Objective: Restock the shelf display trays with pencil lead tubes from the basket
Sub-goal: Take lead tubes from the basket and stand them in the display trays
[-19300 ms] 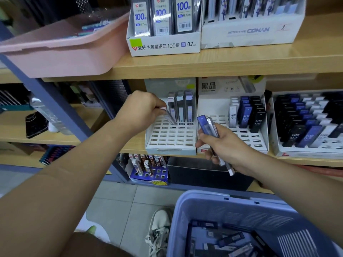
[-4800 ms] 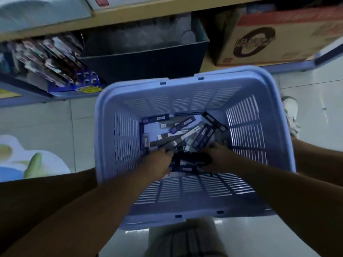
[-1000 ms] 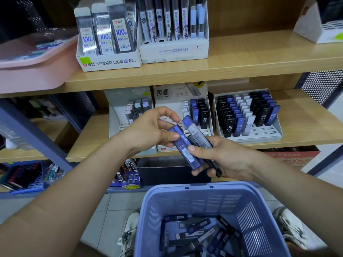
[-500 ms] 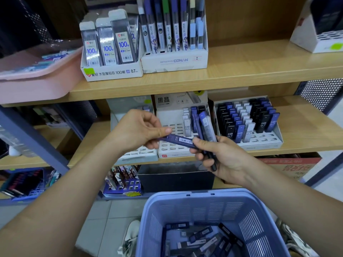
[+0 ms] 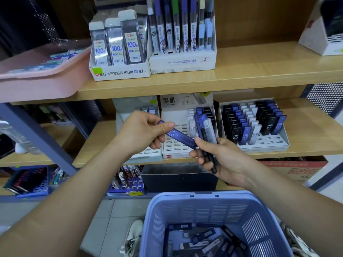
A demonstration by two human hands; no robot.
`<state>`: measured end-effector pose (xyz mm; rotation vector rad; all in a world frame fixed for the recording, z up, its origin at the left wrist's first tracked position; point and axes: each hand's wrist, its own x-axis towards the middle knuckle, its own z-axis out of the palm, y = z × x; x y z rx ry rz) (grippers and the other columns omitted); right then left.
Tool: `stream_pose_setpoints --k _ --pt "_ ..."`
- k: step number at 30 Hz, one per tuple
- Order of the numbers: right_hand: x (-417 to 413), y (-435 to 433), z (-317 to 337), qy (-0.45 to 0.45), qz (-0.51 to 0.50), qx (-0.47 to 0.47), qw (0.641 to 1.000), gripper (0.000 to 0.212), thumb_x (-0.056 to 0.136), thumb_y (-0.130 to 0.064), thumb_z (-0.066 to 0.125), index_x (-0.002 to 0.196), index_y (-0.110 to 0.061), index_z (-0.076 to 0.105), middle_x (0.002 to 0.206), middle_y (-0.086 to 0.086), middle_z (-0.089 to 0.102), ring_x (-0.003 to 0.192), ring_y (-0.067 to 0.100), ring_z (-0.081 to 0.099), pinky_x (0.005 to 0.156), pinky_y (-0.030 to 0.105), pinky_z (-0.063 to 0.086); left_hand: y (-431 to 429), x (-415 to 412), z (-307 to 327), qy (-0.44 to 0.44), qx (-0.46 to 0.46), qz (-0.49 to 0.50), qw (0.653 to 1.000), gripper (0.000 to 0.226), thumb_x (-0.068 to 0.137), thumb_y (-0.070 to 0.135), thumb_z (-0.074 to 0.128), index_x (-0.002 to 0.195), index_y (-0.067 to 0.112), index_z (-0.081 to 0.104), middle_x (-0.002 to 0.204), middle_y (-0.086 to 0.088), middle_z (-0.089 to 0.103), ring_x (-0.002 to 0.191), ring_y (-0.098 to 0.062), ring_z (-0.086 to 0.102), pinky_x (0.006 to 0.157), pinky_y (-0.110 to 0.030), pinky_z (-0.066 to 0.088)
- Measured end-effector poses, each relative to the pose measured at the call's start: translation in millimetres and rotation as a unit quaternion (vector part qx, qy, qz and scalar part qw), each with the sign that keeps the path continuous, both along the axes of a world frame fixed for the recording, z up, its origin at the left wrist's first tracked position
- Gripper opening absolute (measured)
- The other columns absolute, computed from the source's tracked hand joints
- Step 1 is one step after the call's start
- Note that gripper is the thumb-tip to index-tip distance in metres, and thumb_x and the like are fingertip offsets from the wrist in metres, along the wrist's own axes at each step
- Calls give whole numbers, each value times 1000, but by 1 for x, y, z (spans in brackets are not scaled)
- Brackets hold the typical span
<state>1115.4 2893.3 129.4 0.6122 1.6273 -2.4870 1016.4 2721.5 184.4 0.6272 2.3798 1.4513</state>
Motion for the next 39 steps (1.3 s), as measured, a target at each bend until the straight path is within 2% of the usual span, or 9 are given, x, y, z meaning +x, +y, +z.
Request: stream_pose_setpoints --k 7,11,18,23,28,31,33,36,39 --pt "4 5 -4 -27 6 22 999 10 93 -19 63 95 -9 64 74 9 69 52 12 55 39 17 37 4 -3 -11 -73 28 -52 996 7 92 7 58 92 1 62 68 -10 64 54 -12 61 53 -18 53" --pt "4 15 -13 -41 -14 78 996 11 95 -21 62 96 -12 58 66 4 63 47 11 49 39 19 35 19 -3 -22 -2 -2 -22 1000 6 91 7 60 87 10 63 83 -11 67 67 -12 65 64 -22 55" --pt "18 37 -54 -61 -77 140 985 14 99 -27 56 99 -13 53 59 3 52 44 14 43 40 23 33 53 -21 -38 95 -59 18 994 13 89 9 64 81 20 65 76 -4 71 70 -15 70 75 -39 59" --pt "26 57 -72 -37 -107 233 966 4 100 -20 53 97 -19 55 62 -4 53 51 9 46 47 21 37 90 -23 -49 115 -79 -22 990 13 92 11 59 86 23 58 82 -10 67 79 -30 66 76 -49 55" --pt "34 99 -65 10 -151 351 924 11 95 -28 61 86 -23 57 44 -19 50 43 0 44 53 22 38 136 -4 -52 128 10 -65 990 31 91 7 59 89 37 55 87 -3 66 73 -17 63 73 -35 57" --pt "45 139 -43 4 -182 368 912 17 97 -29 59 81 -24 53 48 -9 49 41 5 41 43 23 37 170 7 -47 113 55 -79 989 19 90 12 63 97 30 62 87 -2 67 79 -19 64 77 -39 57" --pt "54 169 -31 -22 -201 355 913 17 99 -28 56 83 -22 52 59 1 52 41 10 42 38 21 34 194 11 -46 122 61 -84 987 14 90 17 64 102 24 65 83 2 66 77 -11 62 78 -33 56" --pt "70 203 -29 -73 -229 299 924 13 100 -25 54 98 -11 55 74 10 55 44 14 44 36 21 35 225 19 -45 178 38 -101 978 21 90 19 64 110 20 69 75 15 61 64 5 54 62 -8 44" --pt "80 220 -40 -112 -244 241 933 16 100 -21 54 107 -6 53 78 11 57 41 12 41 35 19 33 253 26 -46 206 14 -113 972 26 90 19 64 117 17 68 78 13 60 66 3 54 61 -10 40"
